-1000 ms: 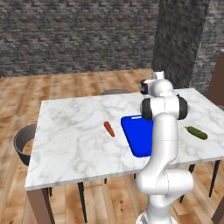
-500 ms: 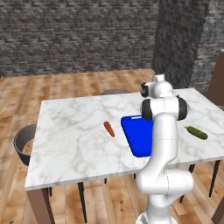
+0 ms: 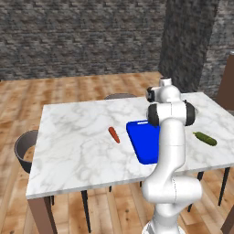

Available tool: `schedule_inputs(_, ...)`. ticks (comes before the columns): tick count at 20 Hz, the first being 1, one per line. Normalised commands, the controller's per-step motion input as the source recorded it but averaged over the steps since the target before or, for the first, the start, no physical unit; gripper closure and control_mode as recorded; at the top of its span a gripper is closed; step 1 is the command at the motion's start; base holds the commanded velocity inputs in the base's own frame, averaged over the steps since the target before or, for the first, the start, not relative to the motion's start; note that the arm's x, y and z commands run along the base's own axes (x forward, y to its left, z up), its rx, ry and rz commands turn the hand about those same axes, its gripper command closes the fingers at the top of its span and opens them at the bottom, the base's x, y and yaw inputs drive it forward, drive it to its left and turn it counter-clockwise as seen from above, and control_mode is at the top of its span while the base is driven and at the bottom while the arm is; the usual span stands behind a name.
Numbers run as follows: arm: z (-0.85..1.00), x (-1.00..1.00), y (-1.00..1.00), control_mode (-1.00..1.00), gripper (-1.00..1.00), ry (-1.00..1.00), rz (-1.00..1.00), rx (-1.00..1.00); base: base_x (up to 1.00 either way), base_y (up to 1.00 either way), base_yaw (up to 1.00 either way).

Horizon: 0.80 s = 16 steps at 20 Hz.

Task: Place the two vegetables and bowl onto the tray for setting up a vegetable dip station.

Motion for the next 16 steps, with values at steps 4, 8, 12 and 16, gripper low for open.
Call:
schedule_inputs(4, 0.18, 0.03, 0.24, -1.00, 1.00, 0.02, 0.00, -0.05, 0.00, 0.00, 0.00)
schedule_inputs(8, 0.65, -0.01, 0.43, -1.00, 1.00, 0.00, 0.00, -0.20, 0.00, 0.00, 0.00)
schedule_inputs(12, 0.71, -0.07, 0.43, -1.00, 1.00, 0.00, 0.00, -0.22, 0.00, 0.00, 0.00)
schedule_inputs(16, 0.60, -0.08, 0.44, -1.00, 1.00, 0.00, 0.00, -0.21, 0.00, 0.00, 0.00)
